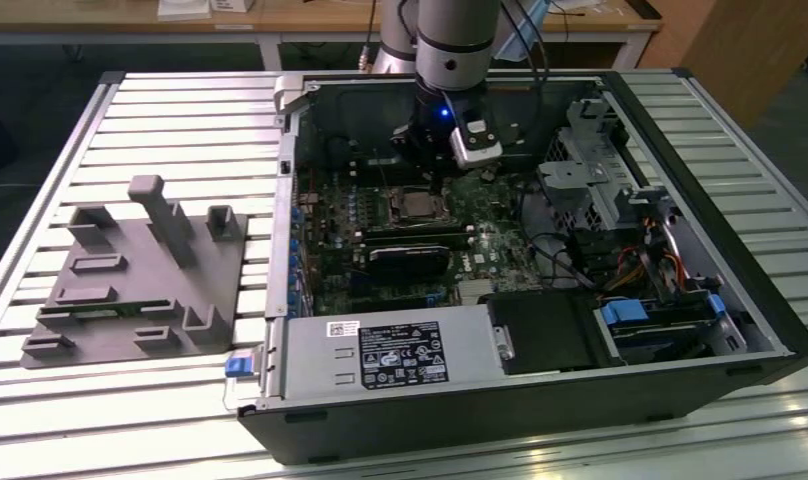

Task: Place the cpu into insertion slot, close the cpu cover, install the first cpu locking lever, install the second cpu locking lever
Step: 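Close the cpu cover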

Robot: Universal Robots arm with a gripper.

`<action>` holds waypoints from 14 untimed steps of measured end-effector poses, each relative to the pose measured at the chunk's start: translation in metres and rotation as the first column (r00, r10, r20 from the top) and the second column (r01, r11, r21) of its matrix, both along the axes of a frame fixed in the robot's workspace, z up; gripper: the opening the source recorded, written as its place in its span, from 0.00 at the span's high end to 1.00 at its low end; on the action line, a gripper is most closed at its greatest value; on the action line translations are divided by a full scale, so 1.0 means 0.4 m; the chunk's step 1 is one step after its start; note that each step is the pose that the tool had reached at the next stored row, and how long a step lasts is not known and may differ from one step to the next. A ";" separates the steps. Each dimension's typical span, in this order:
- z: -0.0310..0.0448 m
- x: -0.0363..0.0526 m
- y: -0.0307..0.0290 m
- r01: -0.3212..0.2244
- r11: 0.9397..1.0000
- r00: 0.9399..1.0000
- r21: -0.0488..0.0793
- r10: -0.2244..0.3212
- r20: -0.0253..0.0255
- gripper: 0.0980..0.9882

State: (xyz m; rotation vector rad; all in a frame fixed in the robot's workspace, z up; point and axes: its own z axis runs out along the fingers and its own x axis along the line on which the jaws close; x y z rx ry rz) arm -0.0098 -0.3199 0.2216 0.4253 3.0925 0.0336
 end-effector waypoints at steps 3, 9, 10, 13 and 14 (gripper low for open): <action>0.000 0.000 0.000 -0.054 0.999 0.999 0.000 0.054 0.000 0.99; 0.000 0.000 0.000 -0.162 0.987 0.987 0.000 0.162 0.000 0.99; 0.000 0.000 0.000 -0.181 0.983 0.983 0.000 0.181 0.000 0.99; 0.000 0.000 0.000 -0.234 0.972 0.972 0.000 0.234 0.000 0.99; 0.000 0.000 0.000 -0.249 0.969 0.969 0.000 0.249 0.000 0.99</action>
